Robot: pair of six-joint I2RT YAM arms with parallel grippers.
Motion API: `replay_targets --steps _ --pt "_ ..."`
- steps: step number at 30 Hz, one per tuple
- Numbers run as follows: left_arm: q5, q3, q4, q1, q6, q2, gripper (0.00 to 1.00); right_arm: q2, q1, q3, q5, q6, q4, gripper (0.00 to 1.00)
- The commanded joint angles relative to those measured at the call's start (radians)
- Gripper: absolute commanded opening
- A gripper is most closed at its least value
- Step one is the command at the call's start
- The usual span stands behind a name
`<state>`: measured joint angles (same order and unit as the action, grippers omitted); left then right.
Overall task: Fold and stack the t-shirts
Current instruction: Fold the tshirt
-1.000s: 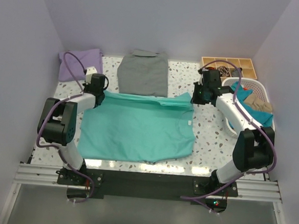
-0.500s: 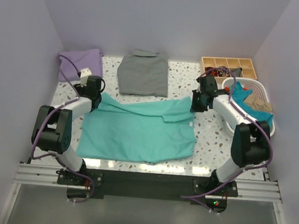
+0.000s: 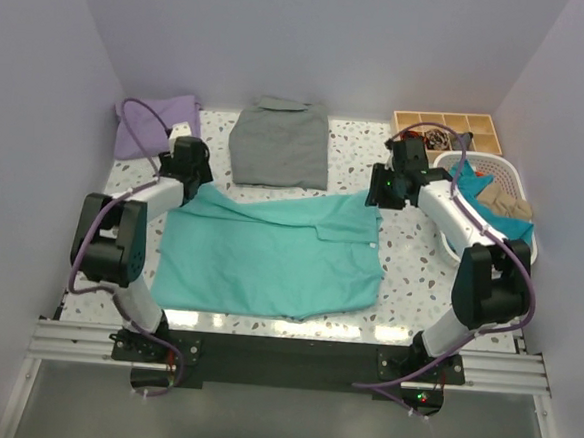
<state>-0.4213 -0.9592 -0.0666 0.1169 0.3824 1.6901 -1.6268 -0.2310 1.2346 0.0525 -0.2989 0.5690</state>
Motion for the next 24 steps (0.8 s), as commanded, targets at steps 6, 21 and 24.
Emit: replay_targets --steps 6,21,24 --pt "0.162 -0.222 0.065 -0.006 -0.017 0.194 0.69 -0.025 -0.008 0.091 0.041 -0.008 -0.026 0.43" --pt "0.180 -0.288 0.225 -0.005 -0.036 0.266 0.61 -0.025 -0.010 0.069 0.030 -0.003 -0.034 0.43" --pt "0.190 -0.285 0.232 -0.005 -0.036 0.276 0.61 -0.025 -0.010 0.068 0.030 -0.002 -0.032 0.43"
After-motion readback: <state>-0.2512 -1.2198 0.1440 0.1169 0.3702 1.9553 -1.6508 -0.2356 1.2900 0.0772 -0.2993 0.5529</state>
